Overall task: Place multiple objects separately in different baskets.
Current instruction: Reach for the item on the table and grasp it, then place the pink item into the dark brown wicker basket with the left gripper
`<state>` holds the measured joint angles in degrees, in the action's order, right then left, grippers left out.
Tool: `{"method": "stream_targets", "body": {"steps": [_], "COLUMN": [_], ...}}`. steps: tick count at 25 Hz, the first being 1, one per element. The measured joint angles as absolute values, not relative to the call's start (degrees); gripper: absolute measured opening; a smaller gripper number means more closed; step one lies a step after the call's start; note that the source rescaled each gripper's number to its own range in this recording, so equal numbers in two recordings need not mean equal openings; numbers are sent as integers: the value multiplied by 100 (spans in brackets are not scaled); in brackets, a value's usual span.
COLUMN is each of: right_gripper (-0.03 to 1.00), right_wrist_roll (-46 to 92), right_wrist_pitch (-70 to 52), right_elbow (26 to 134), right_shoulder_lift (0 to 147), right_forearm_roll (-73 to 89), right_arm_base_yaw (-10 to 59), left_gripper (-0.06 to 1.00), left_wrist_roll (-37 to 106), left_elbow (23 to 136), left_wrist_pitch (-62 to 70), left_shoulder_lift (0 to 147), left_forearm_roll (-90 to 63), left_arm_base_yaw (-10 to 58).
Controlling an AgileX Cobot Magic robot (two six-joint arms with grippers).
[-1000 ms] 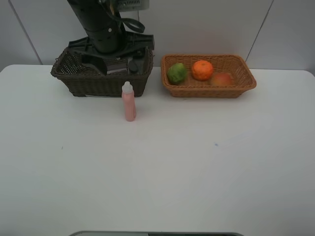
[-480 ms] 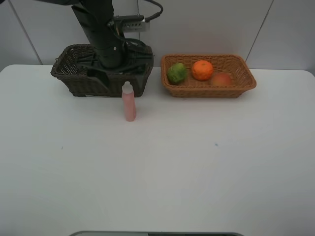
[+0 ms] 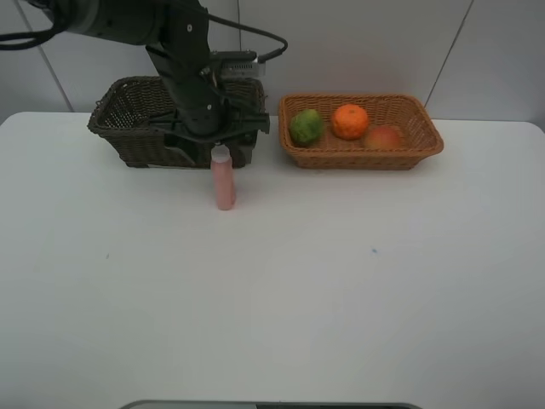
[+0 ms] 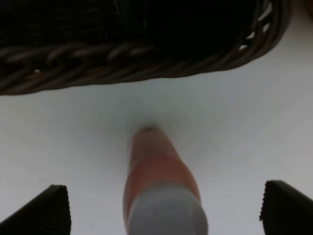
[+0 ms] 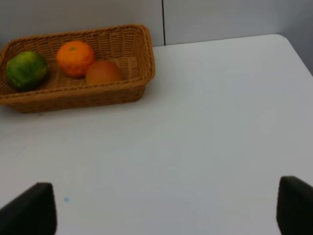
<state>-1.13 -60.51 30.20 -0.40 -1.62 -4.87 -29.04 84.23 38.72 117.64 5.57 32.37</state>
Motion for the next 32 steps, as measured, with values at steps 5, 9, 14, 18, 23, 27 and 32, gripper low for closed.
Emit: {"method": "stream_targets", "body": {"steps": [5,9,14,18,23,27,32], "right_gripper": [100,100,100,100,100,100,100], "right_wrist_roll": [-113,-113,-113,-113,-113,-113,-113], "right_wrist_pitch": [-6051,-6051,-6051,-6051,-6051,-6051,-6051], "right_elbow": [3020,3020,3020,3020,3020,3020,3020], "right_shoulder_lift": [-40,-40,-40,-40,-40,-40,-40], "right_forearm_roll": [-167,-167,-167,-167,-167,-167,-163], "right_arm_base_yaw": [-487,-487,-487,-487,-487,-487,-487], "left_gripper": [100,100,93,64,36,36,36], "left_wrist_roll": [-2887,-2887,-2887,-2887,-2887,-2887,-2887], "left_elbow": [8423,8423,8423,8423,8423,8423,8423], "left_wrist_pitch": [3835,3790,3790,3790,3786,3780,3764], "left_shoulder_lift": [12036,12114,12127,12127,12127,12127,12127], "left_forearm_roll": [664,683,683,683,689,689,694], "left_arm_base_yaw": [3237,3237,3237,3237,3237,3237,3237]}}
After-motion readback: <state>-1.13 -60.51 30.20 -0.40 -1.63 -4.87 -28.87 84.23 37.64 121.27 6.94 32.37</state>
